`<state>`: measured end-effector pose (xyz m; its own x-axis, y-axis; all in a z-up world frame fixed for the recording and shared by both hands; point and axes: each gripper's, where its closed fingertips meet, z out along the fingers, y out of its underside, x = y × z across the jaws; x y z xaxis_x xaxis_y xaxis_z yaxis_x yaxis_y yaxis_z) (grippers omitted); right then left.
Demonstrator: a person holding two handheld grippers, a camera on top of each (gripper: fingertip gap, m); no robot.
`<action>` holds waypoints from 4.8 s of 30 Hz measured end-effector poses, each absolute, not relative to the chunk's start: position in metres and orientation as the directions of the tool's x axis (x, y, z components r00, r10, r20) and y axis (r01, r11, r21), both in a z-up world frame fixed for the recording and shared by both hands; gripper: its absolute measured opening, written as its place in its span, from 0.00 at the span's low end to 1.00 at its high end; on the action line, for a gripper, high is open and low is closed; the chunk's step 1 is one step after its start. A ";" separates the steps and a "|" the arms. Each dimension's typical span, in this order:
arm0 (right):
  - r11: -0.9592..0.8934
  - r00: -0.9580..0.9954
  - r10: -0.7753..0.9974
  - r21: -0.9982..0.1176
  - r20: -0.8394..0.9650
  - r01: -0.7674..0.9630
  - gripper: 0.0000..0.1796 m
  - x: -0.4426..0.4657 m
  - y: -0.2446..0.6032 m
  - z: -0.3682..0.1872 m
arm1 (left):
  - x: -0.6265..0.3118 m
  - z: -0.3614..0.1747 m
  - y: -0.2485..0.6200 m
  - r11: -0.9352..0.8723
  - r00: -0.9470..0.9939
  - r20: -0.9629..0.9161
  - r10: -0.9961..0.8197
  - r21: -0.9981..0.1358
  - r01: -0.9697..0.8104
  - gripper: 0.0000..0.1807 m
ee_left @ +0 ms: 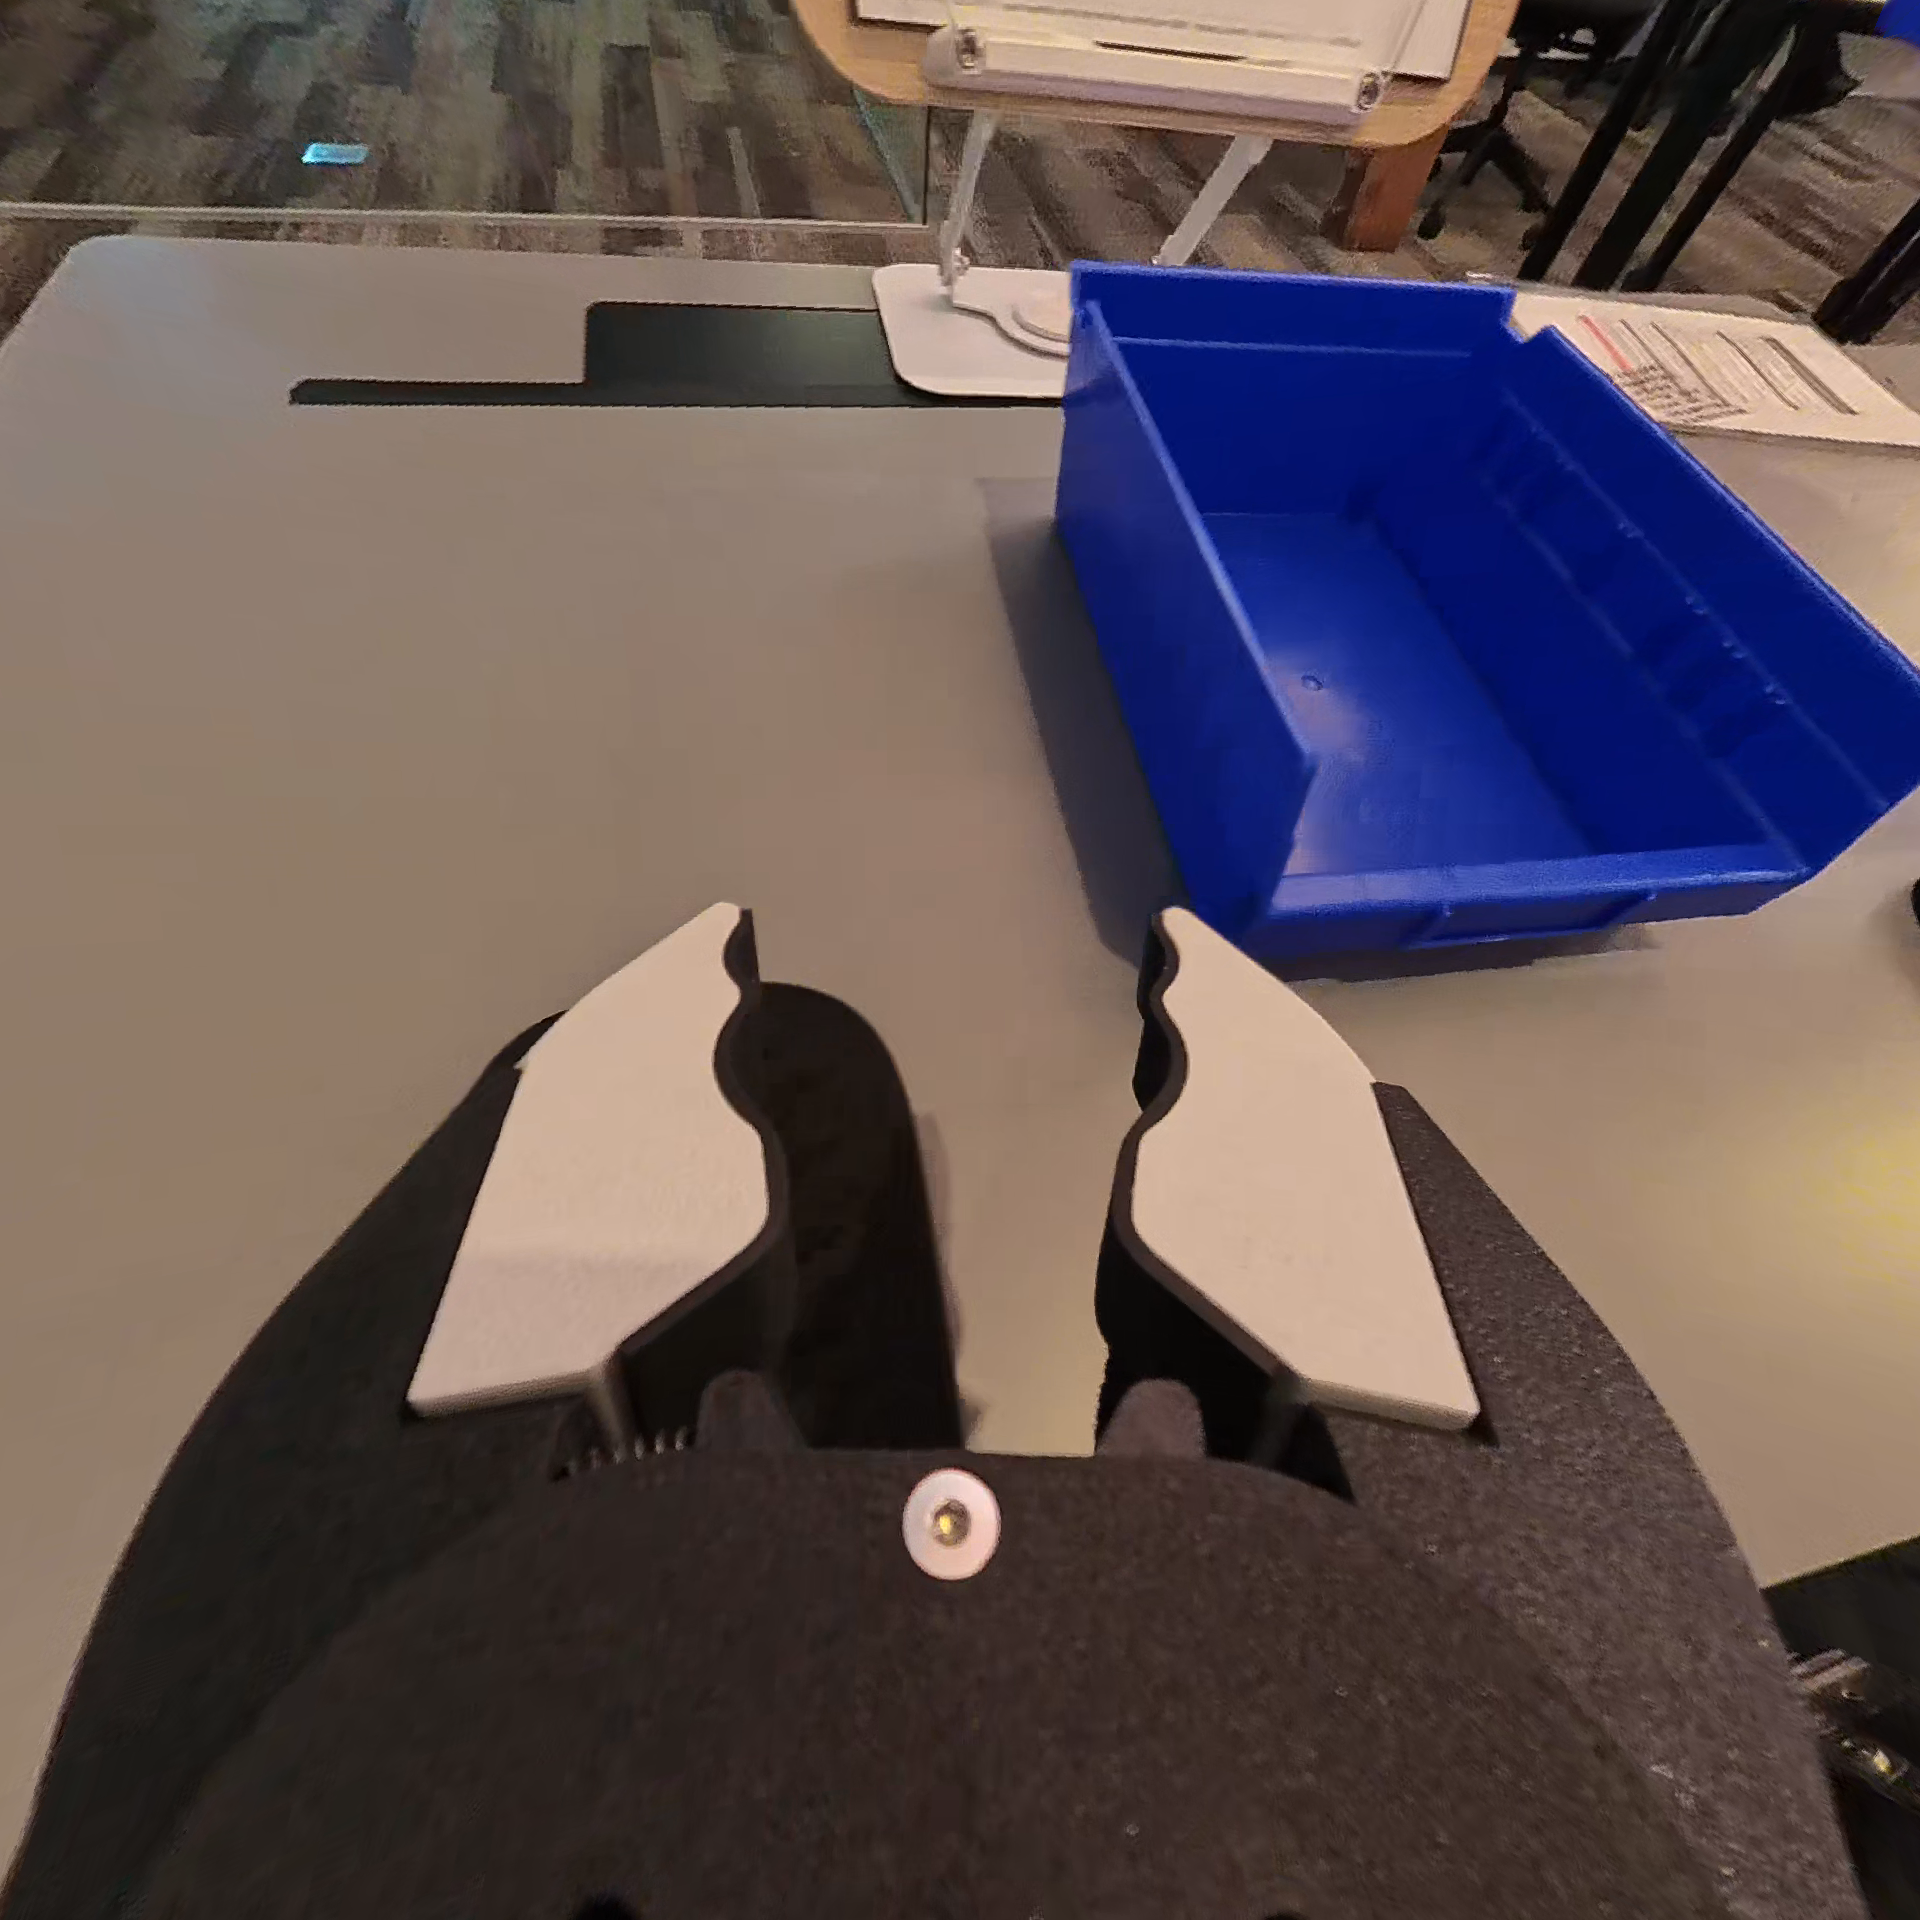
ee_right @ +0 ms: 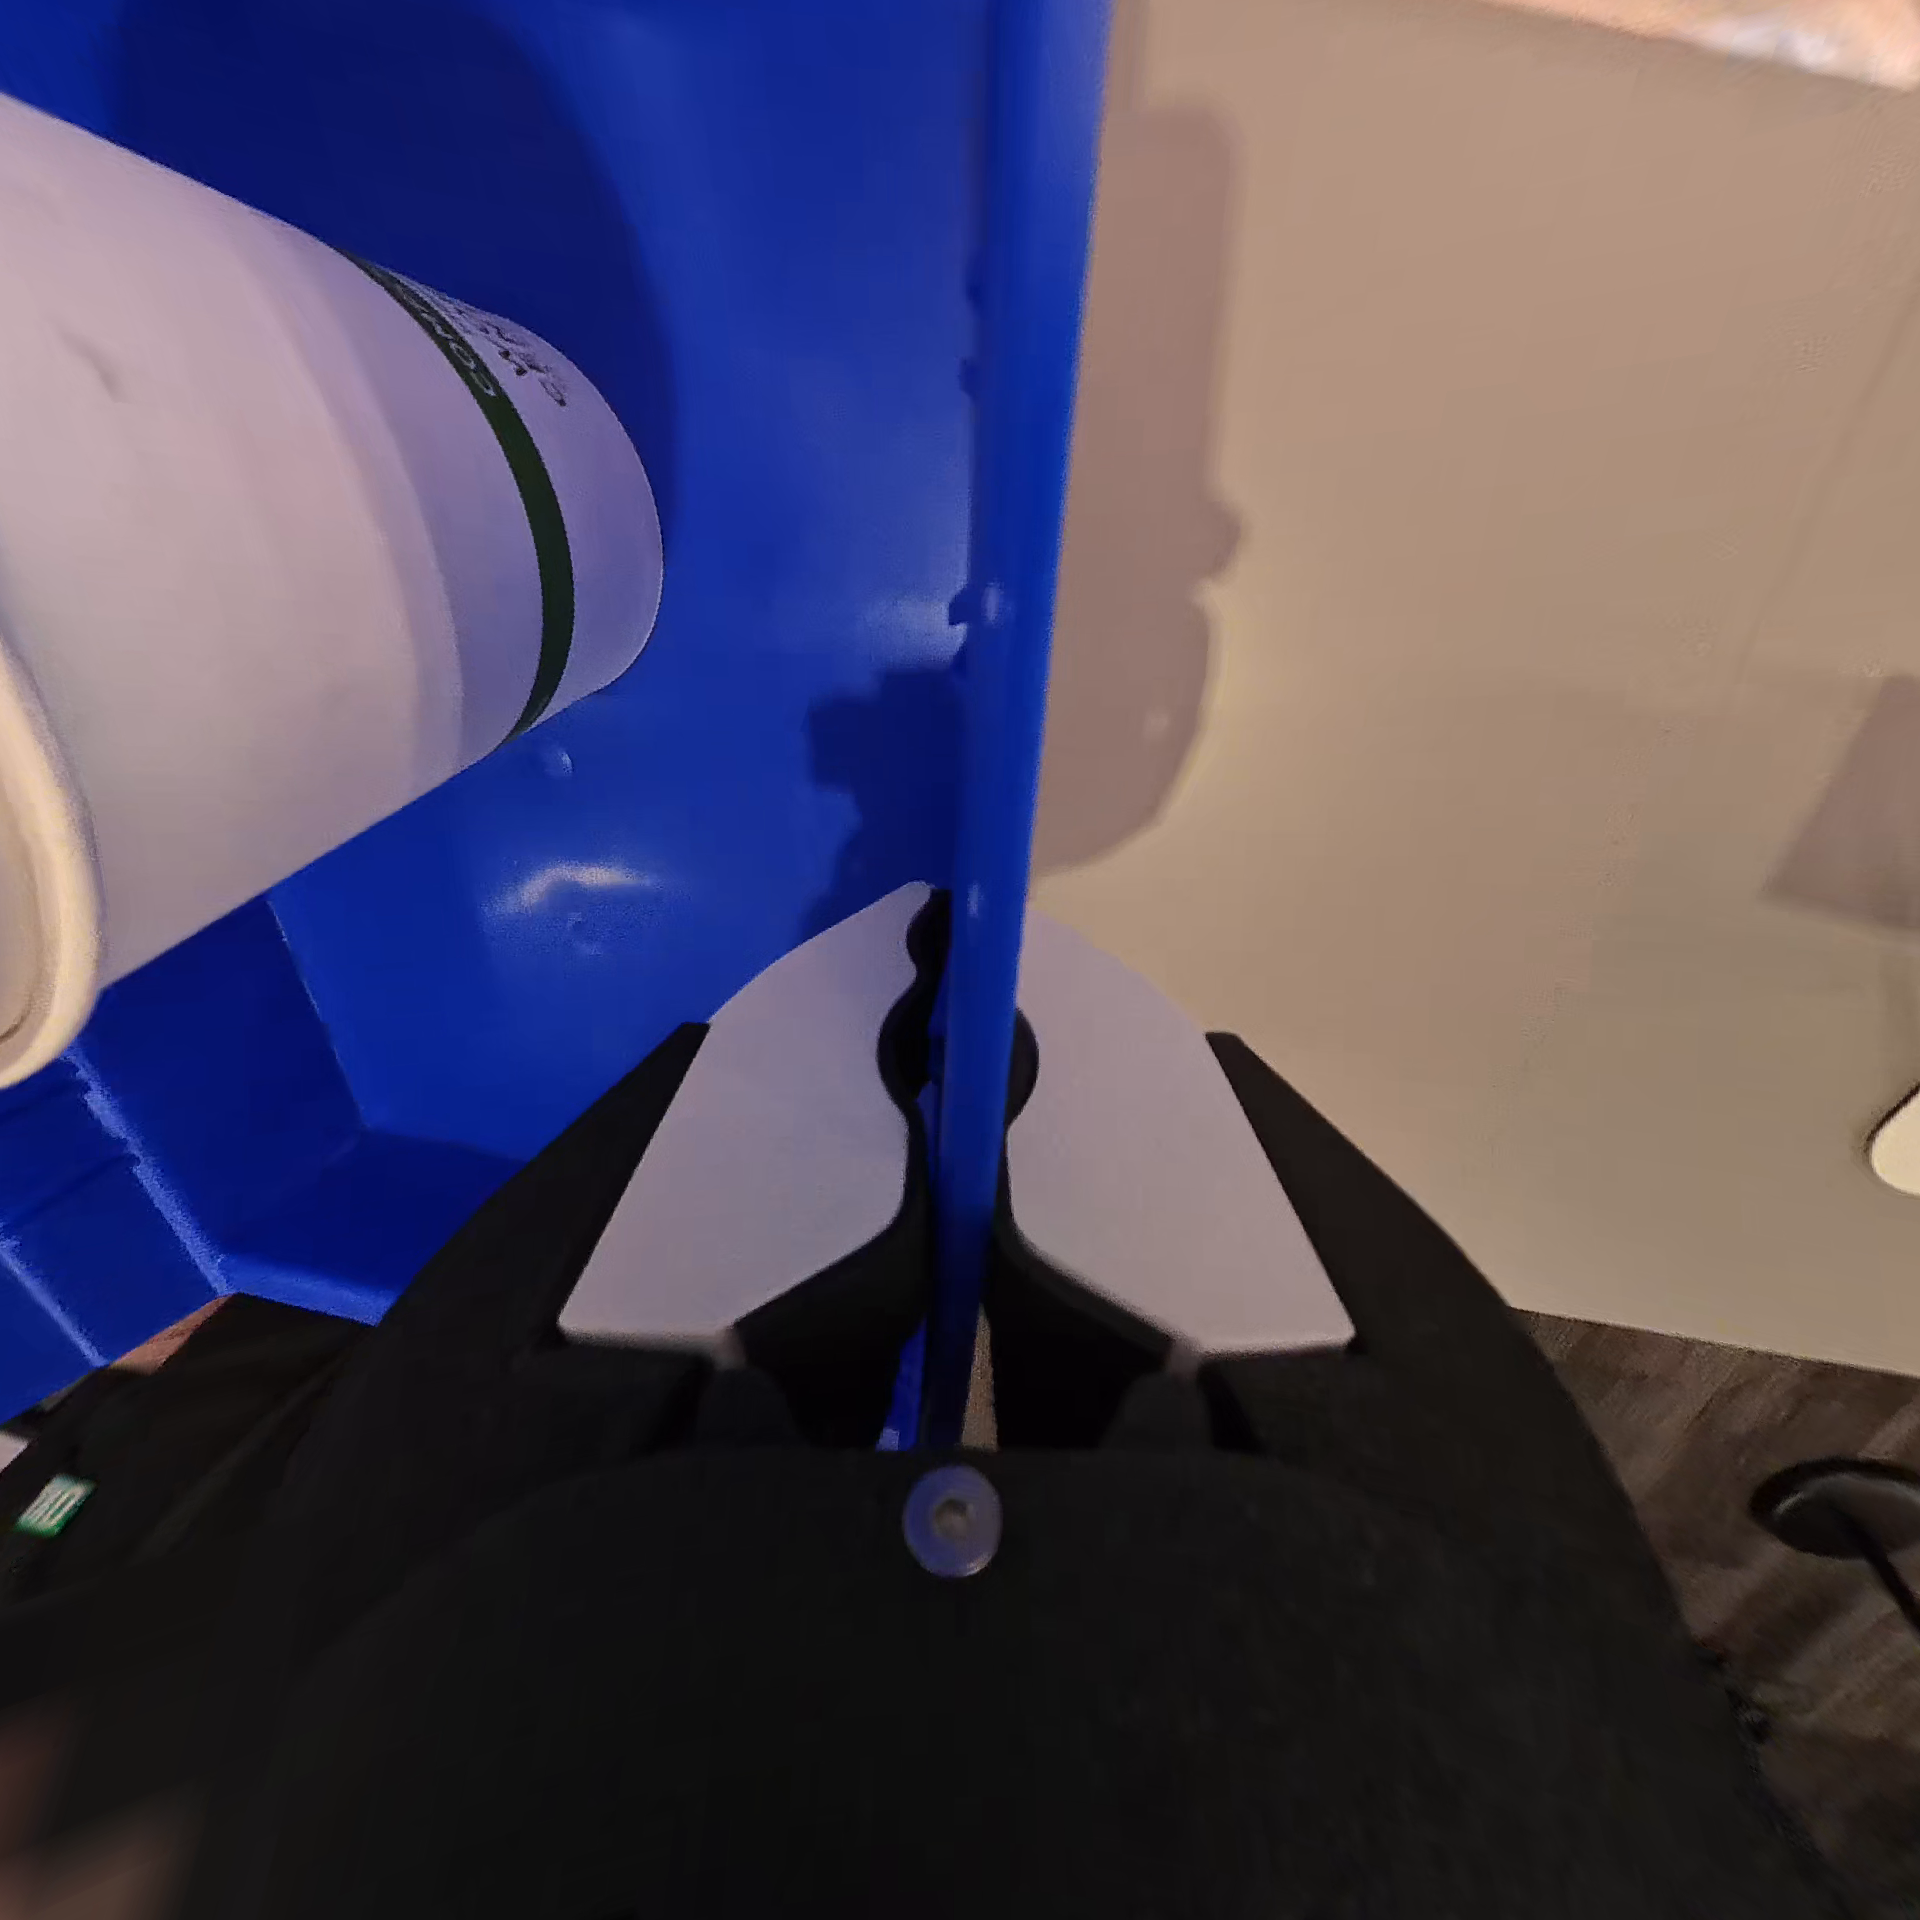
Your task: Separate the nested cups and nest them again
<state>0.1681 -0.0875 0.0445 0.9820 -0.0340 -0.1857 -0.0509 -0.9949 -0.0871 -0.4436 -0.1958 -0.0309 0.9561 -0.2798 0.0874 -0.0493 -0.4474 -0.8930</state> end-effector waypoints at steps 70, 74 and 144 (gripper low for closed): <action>-0.374 0.569 0.819 -0.684 0.074 0.627 0.15 -0.315 -0.044 0.038 | -0.773 -0.084 -0.080 -0.675 0.986 -0.162 -0.044 -0.723 -0.149 0.08; -0.361 0.573 0.811 -0.670 0.117 0.648 0.14 -0.284 -0.048 0.035 | -0.787 -0.084 -0.083 -0.684 0.982 -0.174 -0.068 -0.708 -0.173 0.08; -0.977 0.987 -0.001 -0.211 -0.162 -0.035 0.03 0.288 -0.067 -0.120 | -0.668 0.036 -0.165 -0.508 0.859 -0.483 0.168 -0.790 -0.344 0.35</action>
<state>0.2882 -0.0666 -0.1201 0.9868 -0.0009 -0.1617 -0.0355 -0.9768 -0.2114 -0.6683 -0.1651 0.0364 0.8593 0.1682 -0.4830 -0.3444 -0.5079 -0.7895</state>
